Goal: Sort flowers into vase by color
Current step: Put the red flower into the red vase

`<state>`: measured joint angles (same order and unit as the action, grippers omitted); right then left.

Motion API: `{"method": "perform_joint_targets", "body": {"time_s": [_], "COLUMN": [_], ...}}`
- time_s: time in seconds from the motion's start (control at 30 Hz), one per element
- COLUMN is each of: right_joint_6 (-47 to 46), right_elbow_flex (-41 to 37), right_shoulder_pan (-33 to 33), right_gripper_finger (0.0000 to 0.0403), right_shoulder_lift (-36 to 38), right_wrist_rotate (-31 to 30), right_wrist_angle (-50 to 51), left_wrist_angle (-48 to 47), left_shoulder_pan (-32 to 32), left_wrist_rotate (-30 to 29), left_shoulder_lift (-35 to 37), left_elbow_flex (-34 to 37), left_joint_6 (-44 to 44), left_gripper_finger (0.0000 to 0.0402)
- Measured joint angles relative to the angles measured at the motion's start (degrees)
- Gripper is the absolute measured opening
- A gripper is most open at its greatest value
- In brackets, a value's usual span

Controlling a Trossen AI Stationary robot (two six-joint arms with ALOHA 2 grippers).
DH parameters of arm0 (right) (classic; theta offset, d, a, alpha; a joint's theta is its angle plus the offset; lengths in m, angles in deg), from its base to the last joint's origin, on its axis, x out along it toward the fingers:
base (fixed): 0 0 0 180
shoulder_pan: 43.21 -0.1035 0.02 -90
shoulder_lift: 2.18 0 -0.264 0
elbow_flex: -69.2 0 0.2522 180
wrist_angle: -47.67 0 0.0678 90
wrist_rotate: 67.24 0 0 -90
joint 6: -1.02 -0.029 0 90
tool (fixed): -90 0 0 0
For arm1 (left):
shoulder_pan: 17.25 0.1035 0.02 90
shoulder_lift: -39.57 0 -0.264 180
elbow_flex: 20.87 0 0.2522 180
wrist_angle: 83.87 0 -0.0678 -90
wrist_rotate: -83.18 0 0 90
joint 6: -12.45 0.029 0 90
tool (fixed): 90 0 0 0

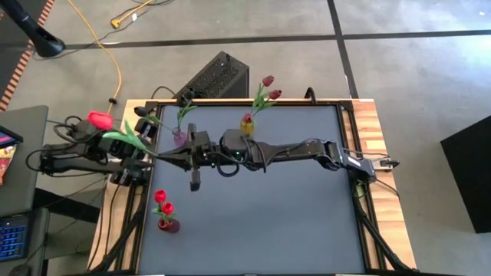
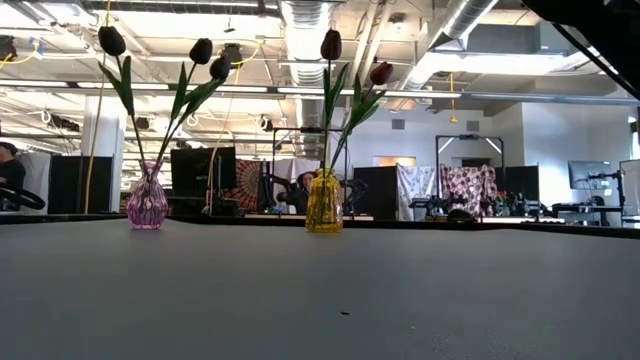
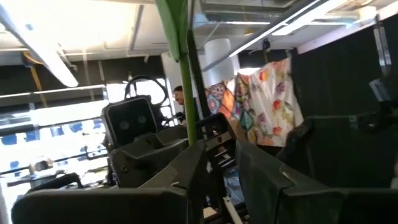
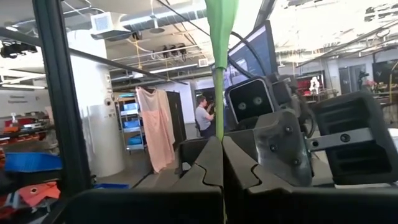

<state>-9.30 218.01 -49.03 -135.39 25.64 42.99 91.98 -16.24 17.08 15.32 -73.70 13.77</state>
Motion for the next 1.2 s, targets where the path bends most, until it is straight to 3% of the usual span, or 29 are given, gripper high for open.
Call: {"method": "perform_joint_targets", "body": {"time_s": [0.17, 0.37, 0.5, 0.8, 1.2], "right_joint_6": [0.3, 0.3, 1.2, 1.5, 1.5], "right_elbow_flex": [0.0, 0.0, 0.0, -0.1, -0.3], "right_shoulder_pan": [0.0, -0.1, -0.1, -1.0, -0.2], "right_gripper_finger": [0.0016, 0.0016, 0.0016, 0.0016, 0.0016], "right_shoulder_lift": [0.0, -0.1, -0.1, -0.1, -0.1], "right_wrist_rotate": [-0.1, 0.3, 0.2, 0.2, -1.7], "right_wrist_angle": [0.1, 0.4, 0.0, -0.4, 0.7], "left_wrist_angle": [-1.3, -4.6, -7.5, -10.0, -8.2], "left_shoulder_pan": [0.0, 0.0, 0.0, 0.0, 0.0], "left_wrist_rotate": [0.1, 6.6, 7.2, -0.2, -4.3], "left_shoulder_lift": [0.4, 0.4, 1.0, 4.5, 2.8], "left_elbow_flex": [0.0, 0.0, -0.6, -2.3, -2.3], "left_joint_6": [0.4, -1.3, -2.0, 0.7, 1.5], "left_gripper_finger": [0.0082, 0.0082, 0.0082, 0.0082, 0.0082]}}
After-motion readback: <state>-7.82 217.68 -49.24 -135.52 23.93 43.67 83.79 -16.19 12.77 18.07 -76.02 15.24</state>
